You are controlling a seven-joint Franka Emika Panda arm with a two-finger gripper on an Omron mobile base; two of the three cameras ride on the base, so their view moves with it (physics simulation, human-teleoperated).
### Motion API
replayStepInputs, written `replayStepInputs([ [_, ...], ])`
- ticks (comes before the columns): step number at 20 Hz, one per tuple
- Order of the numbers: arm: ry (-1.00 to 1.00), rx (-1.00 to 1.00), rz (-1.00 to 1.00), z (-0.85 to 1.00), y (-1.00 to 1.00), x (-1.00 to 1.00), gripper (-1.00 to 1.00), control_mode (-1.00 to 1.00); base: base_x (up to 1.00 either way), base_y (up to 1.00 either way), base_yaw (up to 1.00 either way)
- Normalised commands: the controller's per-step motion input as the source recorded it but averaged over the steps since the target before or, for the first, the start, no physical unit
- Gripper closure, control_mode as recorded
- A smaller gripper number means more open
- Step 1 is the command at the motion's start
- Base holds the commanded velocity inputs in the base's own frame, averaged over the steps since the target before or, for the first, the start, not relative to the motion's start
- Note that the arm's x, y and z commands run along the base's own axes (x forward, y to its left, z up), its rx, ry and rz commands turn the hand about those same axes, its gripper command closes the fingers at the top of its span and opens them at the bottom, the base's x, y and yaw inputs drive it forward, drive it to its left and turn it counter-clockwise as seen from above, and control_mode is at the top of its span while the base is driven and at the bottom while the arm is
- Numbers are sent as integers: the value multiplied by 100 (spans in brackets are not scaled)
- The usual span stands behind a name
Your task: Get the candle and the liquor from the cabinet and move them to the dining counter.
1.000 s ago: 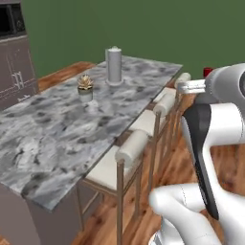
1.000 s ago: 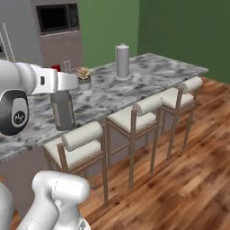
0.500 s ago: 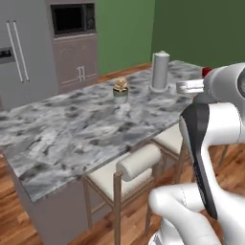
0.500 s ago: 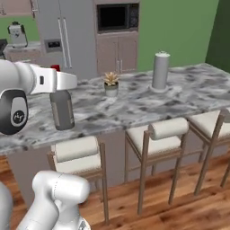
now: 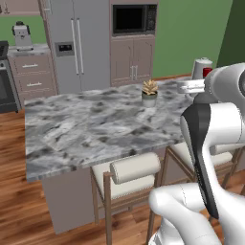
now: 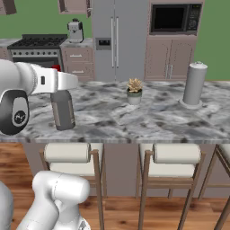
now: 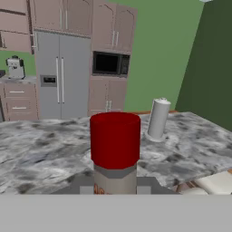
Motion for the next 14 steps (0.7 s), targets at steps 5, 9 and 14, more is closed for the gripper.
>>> replayStepInputs([
  [5, 0, 0, 0, 0, 0, 0, 100, 100, 15, -19, 44],
  [9, 0, 0, 0, 0, 0, 0, 100, 100, 19, 0, 24],
  [14, 0, 0, 0, 0, 0, 0, 100, 100, 21, 0, 9],
])
